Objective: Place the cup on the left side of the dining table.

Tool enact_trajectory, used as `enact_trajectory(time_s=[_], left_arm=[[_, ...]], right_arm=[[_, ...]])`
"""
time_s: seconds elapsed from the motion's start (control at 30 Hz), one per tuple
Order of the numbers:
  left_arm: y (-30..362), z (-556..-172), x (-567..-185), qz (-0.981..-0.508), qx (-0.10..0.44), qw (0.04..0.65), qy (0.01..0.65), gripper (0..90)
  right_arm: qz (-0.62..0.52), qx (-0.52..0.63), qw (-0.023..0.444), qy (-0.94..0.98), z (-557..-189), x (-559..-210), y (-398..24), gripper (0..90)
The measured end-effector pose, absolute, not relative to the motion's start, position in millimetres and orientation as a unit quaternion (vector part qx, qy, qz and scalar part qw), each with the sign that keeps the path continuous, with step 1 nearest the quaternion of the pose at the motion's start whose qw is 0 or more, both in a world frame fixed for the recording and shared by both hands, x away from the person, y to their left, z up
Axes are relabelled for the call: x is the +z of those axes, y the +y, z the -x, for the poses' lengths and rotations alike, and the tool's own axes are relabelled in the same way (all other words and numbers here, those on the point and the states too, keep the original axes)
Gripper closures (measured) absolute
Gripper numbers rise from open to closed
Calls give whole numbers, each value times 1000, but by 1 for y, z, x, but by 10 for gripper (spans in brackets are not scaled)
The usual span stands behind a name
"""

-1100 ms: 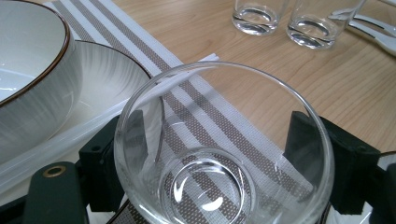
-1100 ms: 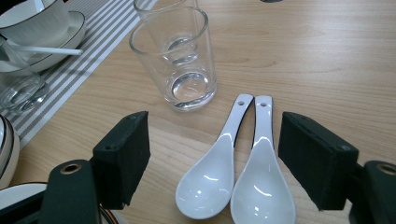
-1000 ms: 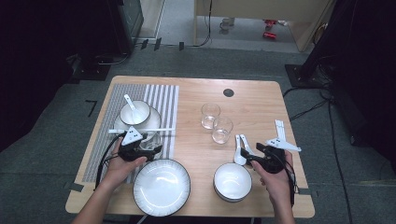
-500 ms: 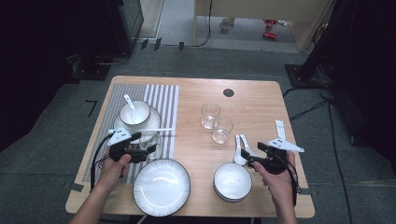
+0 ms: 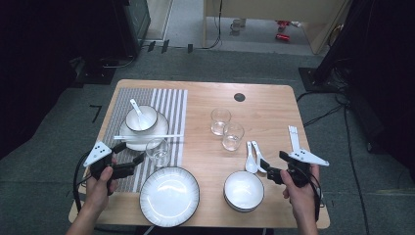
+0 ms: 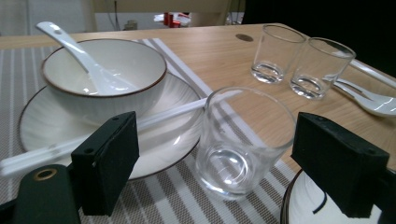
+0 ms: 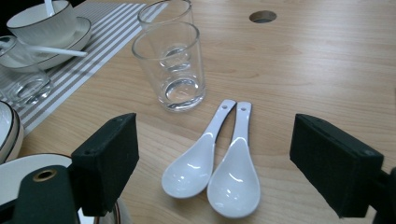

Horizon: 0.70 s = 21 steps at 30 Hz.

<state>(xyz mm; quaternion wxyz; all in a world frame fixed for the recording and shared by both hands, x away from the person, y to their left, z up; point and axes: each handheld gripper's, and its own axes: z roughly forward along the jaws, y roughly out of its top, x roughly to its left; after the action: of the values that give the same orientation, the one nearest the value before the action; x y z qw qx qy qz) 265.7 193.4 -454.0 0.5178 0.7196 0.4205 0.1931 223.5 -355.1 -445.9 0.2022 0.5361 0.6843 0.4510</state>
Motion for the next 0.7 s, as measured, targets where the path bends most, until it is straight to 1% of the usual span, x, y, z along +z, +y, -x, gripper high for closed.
enact_trajectory(time_s=[0.23, 0.33, 0.7], left_arm=[[203, -255, -463, -725, 203, 498, 430, 149], [208, -251, -469, -721, 220, 486, 442, 150], [229, -242, -488, -720, 224, 463, 466, 143]], right_arm=[[-538, 451, 208, 682, -212, -452, -365, 159], [-541, 448, 209, 680, -207, -456, -369, 160], [-553, 438, 208, 677, -191, -475, -383, 163]])
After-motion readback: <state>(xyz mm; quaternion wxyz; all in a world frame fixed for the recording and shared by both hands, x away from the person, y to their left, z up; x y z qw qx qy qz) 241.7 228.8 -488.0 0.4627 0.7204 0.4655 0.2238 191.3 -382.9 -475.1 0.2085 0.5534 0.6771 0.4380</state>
